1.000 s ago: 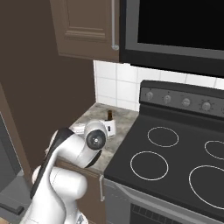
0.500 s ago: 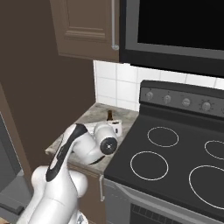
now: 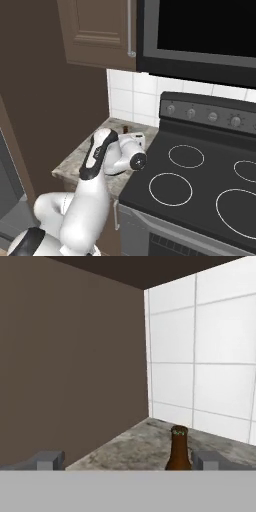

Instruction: Place the liquor and beer on the top shelf of the fridge to keep them out of children's reach, and place the cucumber on lower shelves for easy access.

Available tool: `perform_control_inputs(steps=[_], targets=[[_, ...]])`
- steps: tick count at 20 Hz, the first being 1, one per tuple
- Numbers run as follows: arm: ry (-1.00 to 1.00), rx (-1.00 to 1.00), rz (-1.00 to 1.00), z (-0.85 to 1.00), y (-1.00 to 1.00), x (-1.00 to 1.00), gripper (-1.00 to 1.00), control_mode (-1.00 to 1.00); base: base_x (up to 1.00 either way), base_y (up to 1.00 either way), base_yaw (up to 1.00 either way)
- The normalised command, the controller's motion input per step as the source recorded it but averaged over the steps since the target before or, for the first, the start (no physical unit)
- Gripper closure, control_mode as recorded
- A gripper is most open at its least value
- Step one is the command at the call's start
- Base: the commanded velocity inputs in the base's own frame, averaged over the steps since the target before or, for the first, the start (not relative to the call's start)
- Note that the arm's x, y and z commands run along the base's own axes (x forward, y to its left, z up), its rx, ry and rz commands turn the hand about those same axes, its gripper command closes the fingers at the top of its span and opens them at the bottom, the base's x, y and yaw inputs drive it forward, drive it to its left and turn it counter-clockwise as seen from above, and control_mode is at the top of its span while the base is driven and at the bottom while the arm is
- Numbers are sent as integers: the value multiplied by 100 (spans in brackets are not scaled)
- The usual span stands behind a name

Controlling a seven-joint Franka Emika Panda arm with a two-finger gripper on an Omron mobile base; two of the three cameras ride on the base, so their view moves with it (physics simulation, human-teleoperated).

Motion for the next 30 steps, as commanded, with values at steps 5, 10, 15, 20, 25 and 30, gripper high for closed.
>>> perform_control_inputs(steps=[5,10,15,20,25,30], targets=[[-4,0,3,-13,0,29,-100,-100,0,0,0],[-10,0,0,-26,0,30,-100,-100,0,0,0],[-6,0,0,-27,0,42,-100,-100,0,0,0],[-1,0,0,-23,0,41,-100,-100,0,0,0],[0,0,0,-28,0,38,-100,-100,0,0,0],[0,0,0,-24,0,38,-100,-100,0,0,0]])
